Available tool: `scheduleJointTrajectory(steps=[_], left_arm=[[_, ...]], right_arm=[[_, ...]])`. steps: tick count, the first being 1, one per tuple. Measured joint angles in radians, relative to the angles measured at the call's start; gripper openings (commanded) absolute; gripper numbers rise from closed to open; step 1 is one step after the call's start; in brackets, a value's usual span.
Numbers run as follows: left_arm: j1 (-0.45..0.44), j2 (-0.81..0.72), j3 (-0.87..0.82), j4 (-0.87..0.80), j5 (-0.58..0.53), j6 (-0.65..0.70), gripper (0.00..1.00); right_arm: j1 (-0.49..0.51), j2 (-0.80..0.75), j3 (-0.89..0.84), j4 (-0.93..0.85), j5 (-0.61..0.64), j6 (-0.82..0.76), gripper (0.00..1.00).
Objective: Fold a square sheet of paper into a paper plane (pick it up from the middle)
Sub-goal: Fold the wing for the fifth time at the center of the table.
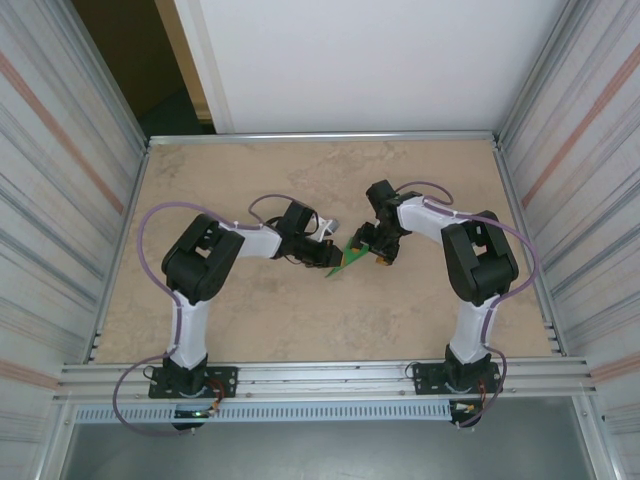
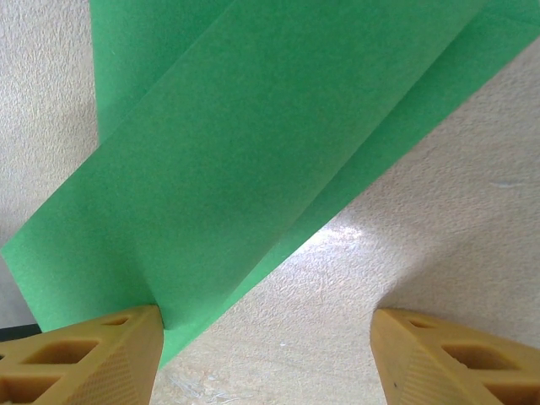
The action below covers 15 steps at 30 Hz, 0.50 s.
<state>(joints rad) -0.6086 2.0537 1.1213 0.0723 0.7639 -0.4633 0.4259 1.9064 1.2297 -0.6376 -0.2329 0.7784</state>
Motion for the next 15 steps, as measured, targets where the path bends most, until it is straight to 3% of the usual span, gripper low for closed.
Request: scheduleJointTrajectory(steps=[10, 15], left_arm=[[0.014, 0.028, 0.047, -0.071, 0.03, -0.005, 0.06], [0.019, 0.035, 0.068, -0.106, 0.032, -0.014, 0.05]], right_arm=[[-0.01, -0.002, 0.004, -0.003, -0.016, 0.006, 0.68], [-0.033, -0.06, -0.071, 0.083, -0.059, 0.003, 0.69]])
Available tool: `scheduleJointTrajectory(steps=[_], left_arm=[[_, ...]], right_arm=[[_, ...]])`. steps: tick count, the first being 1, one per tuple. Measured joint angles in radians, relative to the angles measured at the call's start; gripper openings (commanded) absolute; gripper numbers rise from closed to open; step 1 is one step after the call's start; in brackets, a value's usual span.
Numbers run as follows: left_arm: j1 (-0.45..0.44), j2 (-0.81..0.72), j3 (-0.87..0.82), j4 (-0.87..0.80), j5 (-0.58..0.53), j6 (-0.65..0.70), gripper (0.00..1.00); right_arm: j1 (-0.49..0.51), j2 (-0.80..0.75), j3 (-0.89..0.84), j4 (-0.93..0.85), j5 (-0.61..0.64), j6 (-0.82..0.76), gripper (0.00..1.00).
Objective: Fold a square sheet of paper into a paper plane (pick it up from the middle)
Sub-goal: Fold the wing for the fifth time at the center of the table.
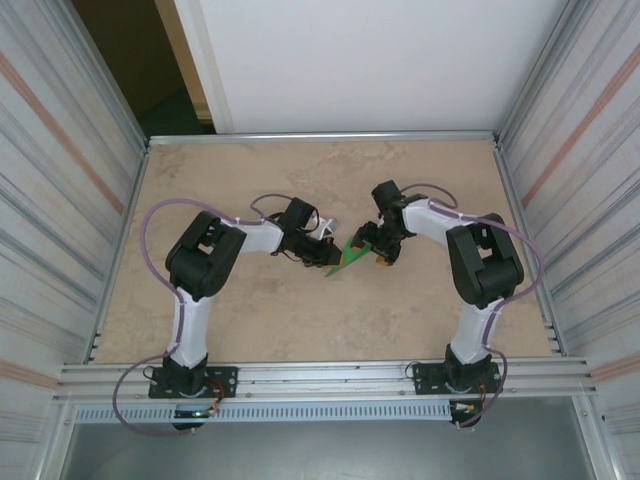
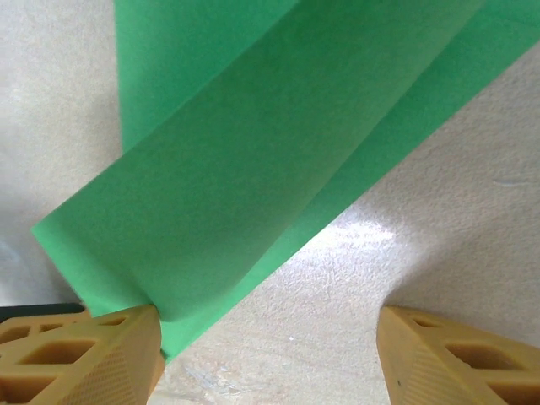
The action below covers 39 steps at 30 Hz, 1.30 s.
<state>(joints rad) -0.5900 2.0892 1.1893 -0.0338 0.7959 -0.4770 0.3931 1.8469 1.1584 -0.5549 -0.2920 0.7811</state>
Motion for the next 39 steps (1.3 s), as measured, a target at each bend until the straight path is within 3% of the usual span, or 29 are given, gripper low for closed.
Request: scheduleJointTrajectory(steps=[8, 12, 16, 24, 39], left_arm=[[0.002, 0.004, 0.004, 0.0, -0.002, -0.063, 0.04], [0.002, 0.005, 0.004, 0.004, -0.002, -0.09, 0.04], [0.004, 0.007, 0.004, 0.005, 0.0, -0.104, 0.04], [0.006, 0.009, 0.004, 0.008, 0.008, -0.108, 0.04], [0.007, 0.01, 0.004, 0.008, 0.009, -0.108, 0.06]], right_arm=[[-0.055, -0.211, -0.235, 0.289, -0.089, -0.005, 0.52], [-0.039, -0.222, -0.256, 0.406, -0.163, -0.009, 0.32], [-0.019, -0.195, -0.257, 0.475, -0.212, -0.005, 0.23], [0.005, -0.081, -0.216, 0.497, -0.253, -0.005, 0.2], [0.007, -0.008, -0.154, 0.462, -0.251, -0.008, 0.18]])
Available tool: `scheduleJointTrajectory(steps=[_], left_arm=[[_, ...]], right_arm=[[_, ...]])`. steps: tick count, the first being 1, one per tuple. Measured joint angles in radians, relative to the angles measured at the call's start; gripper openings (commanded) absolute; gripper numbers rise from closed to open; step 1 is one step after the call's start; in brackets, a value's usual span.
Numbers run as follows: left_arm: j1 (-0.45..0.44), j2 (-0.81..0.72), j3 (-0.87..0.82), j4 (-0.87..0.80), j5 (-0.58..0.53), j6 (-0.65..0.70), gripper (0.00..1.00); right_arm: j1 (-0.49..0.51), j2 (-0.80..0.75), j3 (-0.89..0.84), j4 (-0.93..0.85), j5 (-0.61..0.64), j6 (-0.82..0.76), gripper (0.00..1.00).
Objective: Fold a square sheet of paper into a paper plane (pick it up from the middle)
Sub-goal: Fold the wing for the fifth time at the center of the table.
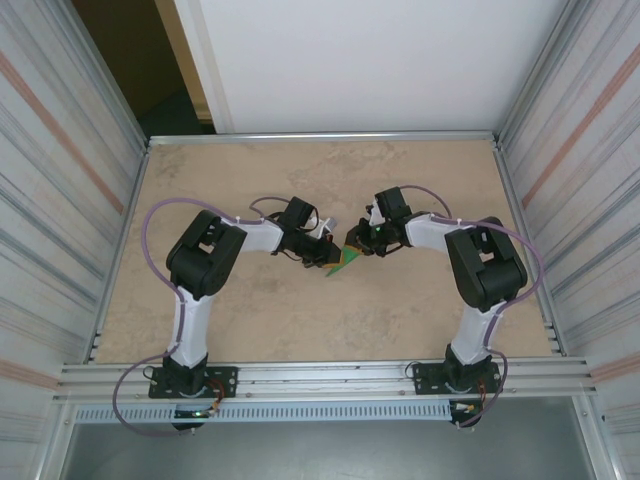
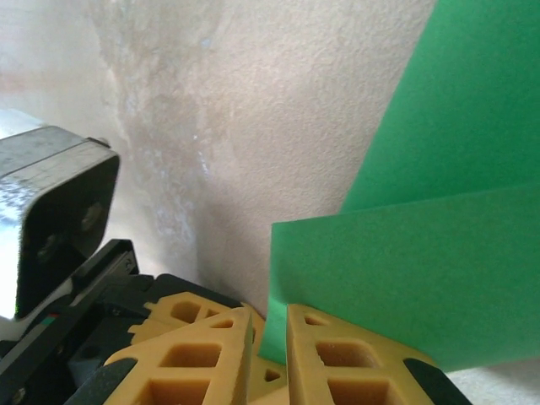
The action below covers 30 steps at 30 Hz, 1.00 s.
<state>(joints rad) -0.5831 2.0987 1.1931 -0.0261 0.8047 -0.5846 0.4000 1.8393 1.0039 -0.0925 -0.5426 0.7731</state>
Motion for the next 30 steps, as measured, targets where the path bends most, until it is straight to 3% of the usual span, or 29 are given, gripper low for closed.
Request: scheduleJointTrajectory(steps=[30], left_arm=[[0.001, 0.003, 0.005, -0.007, 0.003, 0.001, 0.07]], right_arm=[[-0.001, 0.03, 0.003, -0.032, 0.032, 0.0, 0.2]])
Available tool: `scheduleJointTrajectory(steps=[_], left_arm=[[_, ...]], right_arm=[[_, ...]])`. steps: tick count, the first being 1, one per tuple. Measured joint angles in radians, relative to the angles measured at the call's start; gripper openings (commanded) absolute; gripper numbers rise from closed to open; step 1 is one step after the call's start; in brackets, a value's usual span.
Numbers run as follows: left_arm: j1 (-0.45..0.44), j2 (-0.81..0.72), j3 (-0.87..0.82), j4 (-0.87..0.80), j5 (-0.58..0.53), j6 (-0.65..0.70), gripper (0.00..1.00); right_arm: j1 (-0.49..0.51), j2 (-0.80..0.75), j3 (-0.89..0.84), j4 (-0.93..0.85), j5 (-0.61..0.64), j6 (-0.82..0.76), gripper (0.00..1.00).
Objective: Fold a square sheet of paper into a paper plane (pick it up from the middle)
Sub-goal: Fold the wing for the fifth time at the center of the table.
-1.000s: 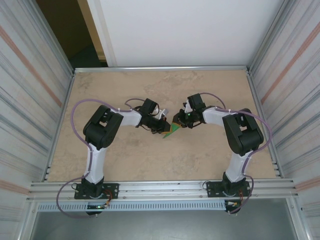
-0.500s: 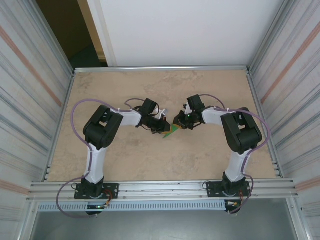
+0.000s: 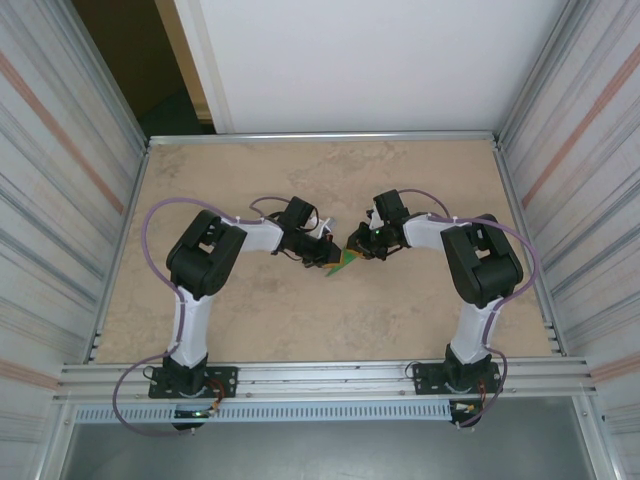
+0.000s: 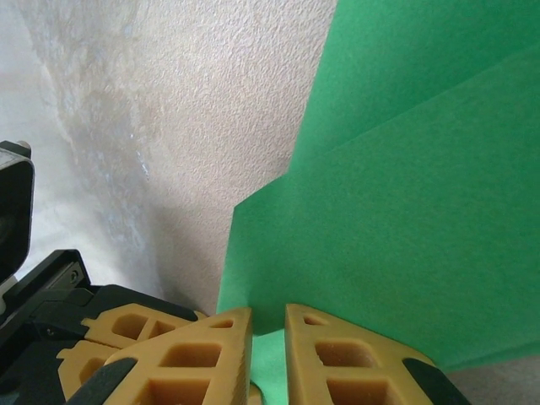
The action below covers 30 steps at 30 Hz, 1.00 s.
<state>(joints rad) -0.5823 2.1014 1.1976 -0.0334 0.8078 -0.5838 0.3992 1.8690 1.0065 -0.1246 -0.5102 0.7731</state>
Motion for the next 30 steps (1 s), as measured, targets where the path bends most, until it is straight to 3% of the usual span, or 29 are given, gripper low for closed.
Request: scheduleJointTrajectory(steps=[13, 24, 30], left_arm=[[0.001, 0.008, 0.017, -0.026, 0.007, 0.0, 0.07], [0.001, 0.012, 0.027, -0.045, 0.007, 0.003, 0.07], [0.001, 0.012, 0.027, -0.045, 0.008, 0.003, 0.09]], right_arm=[[0.018, -0.026, 0.084, -0.117, 0.084, -0.019, 0.2], [0.056, -0.025, 0.079, -0.123, 0.123, 0.014, 0.1], [0.051, -0.025, 0.035, -0.122, 0.141, 0.048, 0.08]])
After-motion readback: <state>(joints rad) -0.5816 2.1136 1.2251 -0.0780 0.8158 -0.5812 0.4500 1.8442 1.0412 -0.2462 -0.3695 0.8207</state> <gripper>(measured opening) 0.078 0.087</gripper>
